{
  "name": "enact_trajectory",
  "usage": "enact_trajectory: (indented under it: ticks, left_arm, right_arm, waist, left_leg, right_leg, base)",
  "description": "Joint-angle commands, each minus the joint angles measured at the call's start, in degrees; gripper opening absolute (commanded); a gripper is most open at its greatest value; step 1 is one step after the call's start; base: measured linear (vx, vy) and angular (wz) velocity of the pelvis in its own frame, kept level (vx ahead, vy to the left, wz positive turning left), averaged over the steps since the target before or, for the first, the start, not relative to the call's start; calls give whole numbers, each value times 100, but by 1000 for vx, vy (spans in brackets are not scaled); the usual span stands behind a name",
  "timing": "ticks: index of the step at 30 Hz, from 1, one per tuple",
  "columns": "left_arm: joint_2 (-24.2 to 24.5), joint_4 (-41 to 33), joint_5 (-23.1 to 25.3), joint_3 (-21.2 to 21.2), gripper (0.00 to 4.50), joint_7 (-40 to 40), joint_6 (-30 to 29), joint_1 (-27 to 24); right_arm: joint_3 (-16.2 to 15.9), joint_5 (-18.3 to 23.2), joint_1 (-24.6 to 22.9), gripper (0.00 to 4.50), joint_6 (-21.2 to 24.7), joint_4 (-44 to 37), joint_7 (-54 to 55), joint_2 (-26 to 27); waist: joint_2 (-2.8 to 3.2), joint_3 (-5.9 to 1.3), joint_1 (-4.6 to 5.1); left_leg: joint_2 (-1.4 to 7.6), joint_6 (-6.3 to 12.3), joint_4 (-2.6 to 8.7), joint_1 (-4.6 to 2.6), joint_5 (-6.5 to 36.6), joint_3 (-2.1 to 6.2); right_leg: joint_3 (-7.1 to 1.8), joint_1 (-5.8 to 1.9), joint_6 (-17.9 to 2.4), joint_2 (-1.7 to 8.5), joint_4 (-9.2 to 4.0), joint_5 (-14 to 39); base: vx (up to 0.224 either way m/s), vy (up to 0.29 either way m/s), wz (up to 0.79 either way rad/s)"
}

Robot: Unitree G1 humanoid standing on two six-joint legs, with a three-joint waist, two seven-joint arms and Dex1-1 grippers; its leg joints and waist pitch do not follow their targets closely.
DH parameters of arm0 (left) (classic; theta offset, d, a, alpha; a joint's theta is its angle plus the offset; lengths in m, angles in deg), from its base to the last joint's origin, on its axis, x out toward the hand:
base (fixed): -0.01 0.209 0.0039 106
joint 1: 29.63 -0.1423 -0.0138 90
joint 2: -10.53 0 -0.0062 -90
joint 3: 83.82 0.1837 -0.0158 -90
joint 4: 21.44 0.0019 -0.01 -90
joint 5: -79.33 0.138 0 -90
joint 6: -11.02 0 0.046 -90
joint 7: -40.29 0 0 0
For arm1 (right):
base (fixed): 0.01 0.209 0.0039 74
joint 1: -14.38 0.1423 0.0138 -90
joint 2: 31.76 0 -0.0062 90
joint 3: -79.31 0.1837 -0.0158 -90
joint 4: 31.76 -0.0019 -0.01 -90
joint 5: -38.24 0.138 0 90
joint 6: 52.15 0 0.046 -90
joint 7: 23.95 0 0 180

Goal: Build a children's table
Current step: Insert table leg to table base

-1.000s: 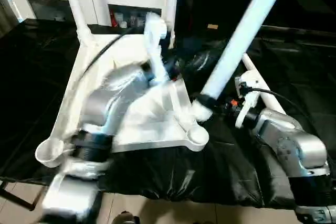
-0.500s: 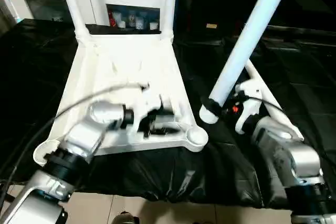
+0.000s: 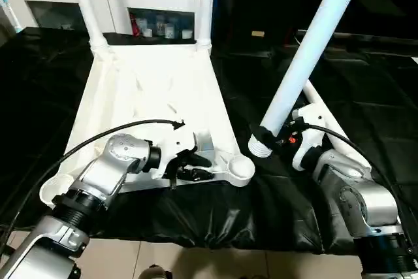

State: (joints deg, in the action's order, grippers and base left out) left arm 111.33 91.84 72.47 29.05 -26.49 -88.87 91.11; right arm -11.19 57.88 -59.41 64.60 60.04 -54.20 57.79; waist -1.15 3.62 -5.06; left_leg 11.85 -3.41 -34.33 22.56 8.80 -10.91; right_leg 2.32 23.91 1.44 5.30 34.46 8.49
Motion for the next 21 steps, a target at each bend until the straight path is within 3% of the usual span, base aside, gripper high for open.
enact_trajectory:
  ticks: [1, 8, 14, 17, 21]
  left_arm:
    - [74, 75, 166, 77, 100, -28, 89, -33]
    - [147, 88, 257, 100, 45, -103, 68, -73]
    - [138, 106, 292, 48, 0, -180, 61, -81]
    - [156, 100, 337, 91, 0, -211, 57, -87]
    - [0, 24, 326, 85, 0, -116, 17, -68]
  right_arm:
    - [-1, -17, 28, 191, -58, -134, 6, -17]
    - [-13, -30, 70, 191, -45, -102, -45, -22]
    - [-42, 10, 92, 191, 10, -82, -187, -67]
    - [-123, 116, 66, 191, 159, -168, -427, -162]
    - [-287, 612, -36, 191, 661, -567, -1186, -458]
  waist:
    - [66, -422, 14]
    - [56, -421, 7]
    - [48, -398, 13]
    - [51, -383, 18]
    - [47, -375, 5]
  left_leg:
    - [77, -414, 490, -205, 2433, 87]
    - [82, -395, 494, -204, 2365, 81]
    - [79, -393, 494, -219, 2503, 85]
    - [76, -400, 496, -232, 2638, 102]
    - [81, -357, 492, -246, 2745, 112]
  right_leg:
    - [-124, -156, -833, 214, -458, 2453]
    - [-131, -161, -886, 219, -441, 2385]
    - [-127, -140, -790, 230, -486, 2759]
    - [-112, -132, -693, 234, -524, 3041]
    - [-104, -131, -624, 231, -557, 3202]
  base:
    - [0, 0, 0]
    - [0, 0, 0]
    - [0, 0, 0]
    - [0, 0, 0]
    - [0, 0, 0]
